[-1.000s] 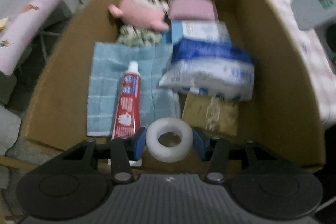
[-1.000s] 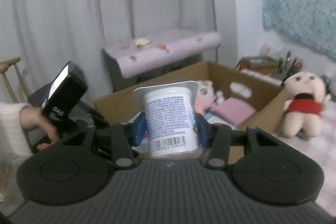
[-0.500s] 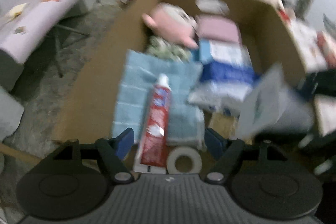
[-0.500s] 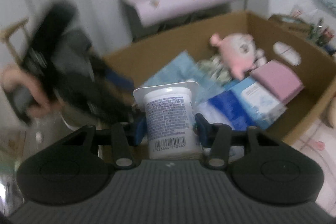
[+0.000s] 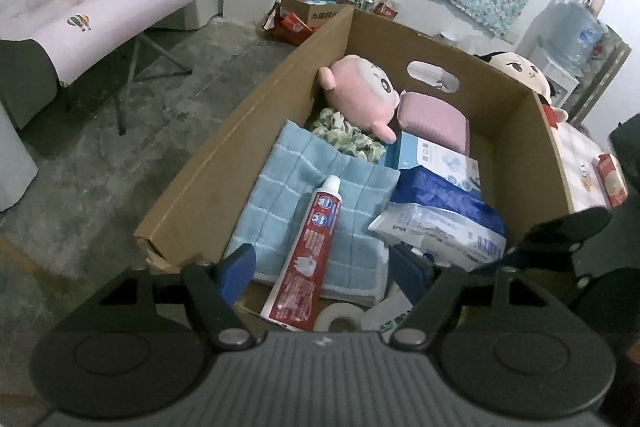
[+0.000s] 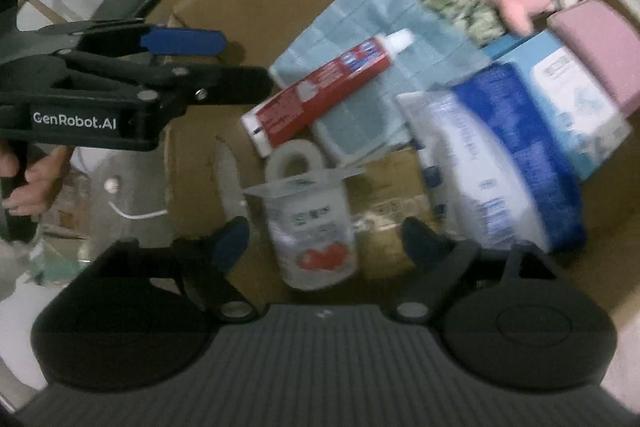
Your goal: Organize soft objects
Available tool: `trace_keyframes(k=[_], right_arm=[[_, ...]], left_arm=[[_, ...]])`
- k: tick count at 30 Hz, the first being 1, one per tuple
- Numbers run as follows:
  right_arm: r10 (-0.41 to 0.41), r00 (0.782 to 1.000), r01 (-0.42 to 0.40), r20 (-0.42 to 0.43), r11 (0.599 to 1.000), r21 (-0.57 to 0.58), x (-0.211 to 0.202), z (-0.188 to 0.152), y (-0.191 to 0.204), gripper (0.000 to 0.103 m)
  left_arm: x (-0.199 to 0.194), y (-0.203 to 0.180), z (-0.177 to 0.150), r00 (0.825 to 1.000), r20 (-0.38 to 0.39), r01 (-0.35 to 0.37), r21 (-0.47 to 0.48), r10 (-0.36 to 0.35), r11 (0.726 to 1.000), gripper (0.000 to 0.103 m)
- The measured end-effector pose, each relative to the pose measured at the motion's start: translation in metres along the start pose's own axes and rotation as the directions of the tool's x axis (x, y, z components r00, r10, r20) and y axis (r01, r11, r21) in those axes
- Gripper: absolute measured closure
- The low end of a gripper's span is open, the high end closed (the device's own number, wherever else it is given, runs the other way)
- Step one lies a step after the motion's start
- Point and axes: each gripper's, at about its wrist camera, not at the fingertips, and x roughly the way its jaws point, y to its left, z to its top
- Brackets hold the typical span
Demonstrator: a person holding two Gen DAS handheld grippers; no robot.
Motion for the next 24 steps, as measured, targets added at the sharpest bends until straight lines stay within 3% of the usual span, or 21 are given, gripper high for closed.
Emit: trace_keyframes(k=[2, 5, 8, 10, 13, 15, 17, 19, 21, 22, 23, 24], right_arm=[[-0.023, 0.999, 0.023, 0.041, 1.0, -0.002, -0.011, -0.003, -0.004, 0.019], [-0.078, 0.982, 0.076, 0.169, 0.997, 0.02, -0.039, -0.016, -0.017, 0.02], [-0.151, 0.93, 0.116, 0.336, 0.986, 0.121, -0.078, -0.046, -0.03, 0.019], [-0.134, 0.892, 0.059, 0.431, 0.981, 0.182, -0.1, -0.068, -0.037, 0.018], [-0.186, 0.841, 0.031, 0.507, 0.954, 0.299, -0.12, -0.103, -0.045, 0.018], [-0.254, 0.814, 0.063, 0.522, 0.933, 0.355, -0.125, -0.123, -0.047, 0.018], [-0.279, 0.815, 0.077, 0.508, 0.921, 0.383, -0.119, -0.134, -0.048, 0.016], [-0.256, 0.838, 0.047, 0.482, 0.914, 0.403, -0.1, -0.136, -0.05, 0.016], [-0.215, 0.856, 0.016, 0.47, 0.921, 0.39, -0.075, -0.133, -0.046, 0.015], [-0.213, 0.857, 0.017, 0.469, 0.922, 0.386, -0.064, -0.13, -0.044, 0.015], [-0.217, 0.857, 0.027, 0.468, 0.925, 0.38, -0.054, -0.129, -0.041, 0.015], [-0.244, 0.854, 0.059, 0.46, 0.923, 0.381, -0.046, -0.129, -0.038, 0.019]], left_arm=[[-0.001, 0.001, -0.002, 1.0, 0.017, -0.004, -0.003, 0.004, 1.0, 0.031], [-0.012, 0.011, -0.006, 0.993, 0.108, -0.051, -0.056, 0.057, 0.997, 0.031], [-0.026, 0.032, -0.008, 0.979, 0.19, -0.05, -0.148, 0.078, 0.988, 0.036], [-0.027, 0.048, -0.007, 0.981, 0.194, 0.026, -0.194, 0.013, 0.981, 0.044], [-0.028, 0.051, -0.01, 0.978, 0.206, 0.024, -0.244, 0.028, 0.969, 0.045], [-0.036, 0.048, -0.013, 0.965, 0.257, 0.004, -0.246, 0.061, 0.969, 0.044], [-0.048, 0.042, -0.019, 0.934, 0.329, -0.064, -0.232, 0.14, 0.971, 0.032], [-0.052, 0.033, -0.023, 0.909, 0.362, -0.136, -0.215, 0.208, 0.967, 0.027], [-0.041, 0.028, -0.022, 0.918, 0.324, -0.18, -0.168, 0.227, 0.969, 0.027], [-0.031, 0.028, -0.022, 0.93, 0.291, -0.186, -0.157, 0.226, 0.97, 0.033], [-0.018, 0.031, -0.022, 0.94, 0.253, -0.194, -0.152, 0.228, 0.969, 0.048], [-0.005, 0.035, -0.024, 0.949, 0.21, -0.2, -0.172, 0.234, 0.965, 0.052]])
